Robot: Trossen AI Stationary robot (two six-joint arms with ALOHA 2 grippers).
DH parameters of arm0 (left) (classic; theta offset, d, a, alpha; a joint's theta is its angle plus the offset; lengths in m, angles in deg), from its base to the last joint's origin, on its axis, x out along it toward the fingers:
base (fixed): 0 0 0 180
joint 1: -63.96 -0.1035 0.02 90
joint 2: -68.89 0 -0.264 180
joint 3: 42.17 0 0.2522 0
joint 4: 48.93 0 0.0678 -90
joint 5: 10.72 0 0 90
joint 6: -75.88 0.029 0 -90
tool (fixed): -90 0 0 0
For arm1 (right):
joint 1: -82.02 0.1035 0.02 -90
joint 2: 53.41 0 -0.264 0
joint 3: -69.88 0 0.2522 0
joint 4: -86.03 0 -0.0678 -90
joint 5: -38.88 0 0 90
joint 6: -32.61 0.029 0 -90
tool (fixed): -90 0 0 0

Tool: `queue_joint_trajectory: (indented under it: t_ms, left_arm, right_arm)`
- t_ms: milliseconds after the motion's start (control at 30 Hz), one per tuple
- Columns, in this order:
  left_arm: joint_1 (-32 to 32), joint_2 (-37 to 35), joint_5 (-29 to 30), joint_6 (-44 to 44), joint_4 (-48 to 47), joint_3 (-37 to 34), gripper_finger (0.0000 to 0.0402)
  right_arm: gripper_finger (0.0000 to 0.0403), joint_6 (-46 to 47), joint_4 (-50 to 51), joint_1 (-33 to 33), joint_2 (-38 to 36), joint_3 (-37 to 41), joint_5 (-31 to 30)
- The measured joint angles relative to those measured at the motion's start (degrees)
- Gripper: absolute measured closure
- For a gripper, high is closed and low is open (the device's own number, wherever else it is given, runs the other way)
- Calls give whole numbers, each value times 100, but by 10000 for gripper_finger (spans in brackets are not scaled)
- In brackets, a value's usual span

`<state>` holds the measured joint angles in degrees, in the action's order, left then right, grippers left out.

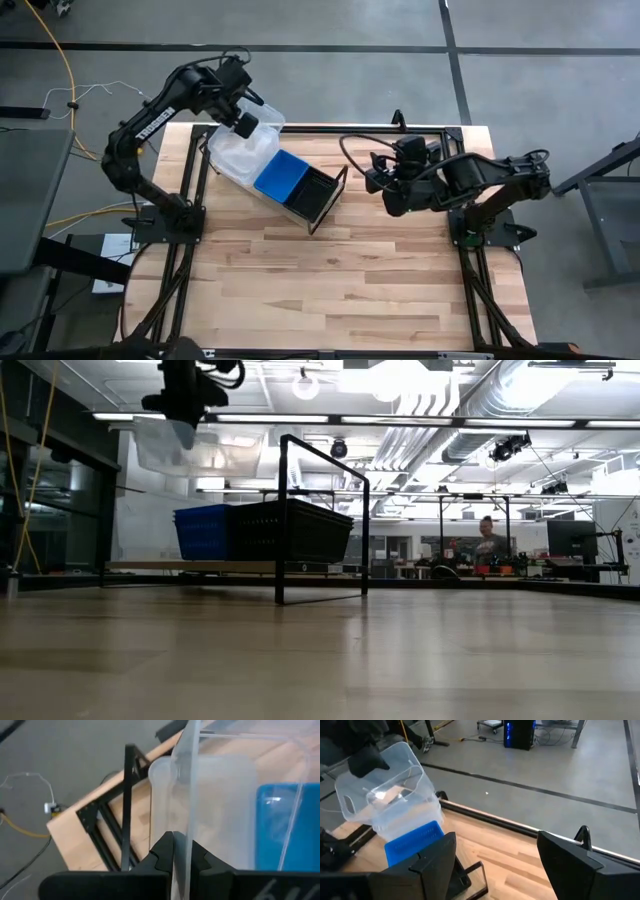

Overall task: Stack baskets on shelf by color
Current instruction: Stack the transparent bin on top of the other transparent bins on the shelf

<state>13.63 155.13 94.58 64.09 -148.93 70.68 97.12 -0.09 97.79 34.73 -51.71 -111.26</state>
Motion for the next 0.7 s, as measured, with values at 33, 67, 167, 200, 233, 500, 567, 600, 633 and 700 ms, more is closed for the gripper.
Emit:
queue_joint_trajectory:
  t_ms: [33, 67, 167, 200, 233, 500, 567, 600, 633, 700]
  left_arm:
    - [-42, 35, -13, 26, -59, 0, 402]
    - [-80, 75, -8, 48, -100, 0, 401]
    - [-218, 150, 6, 130, -138, 0, 402]
    - [-268, 153, 7, 134, -147, 0, 402]
    - [-325, 153, 8, 145, -150, 0, 402]
    - [-837, 324, -735, 300, -371, 0, 402]
    - [-940, 313, -866, 304, -320, 0, 402]
    - [-971, 306, -891, 340, -289, 0, 402]
    - [-991, 306, -897, 382, -284, 0, 402]
    - [-1057, 314, -909, 511, -297, 0, 402]
  right_arm:
    - [136, -2, 18, 2, 18, 0, 24]
    - [136, -6, 29, 2, 47, 0, 44]
    - [136, -2, 85, 2, 111, 0, 77]
    - [136, -2, 88, 2, 143, 0, 88]
    - [136, -2, 101, 0, 158, 0, 118]
    - [136, 20, 199, 44, 237, 2, 243]
    - [136, 18, 199, 78, 255, 2, 217]
    - [136, 17, 197, 92, 264, 2, 217]
    - [136, 20, 199, 110, 272, 2, 213]
    - [136, 18, 203, 126, 284, 2, 212]
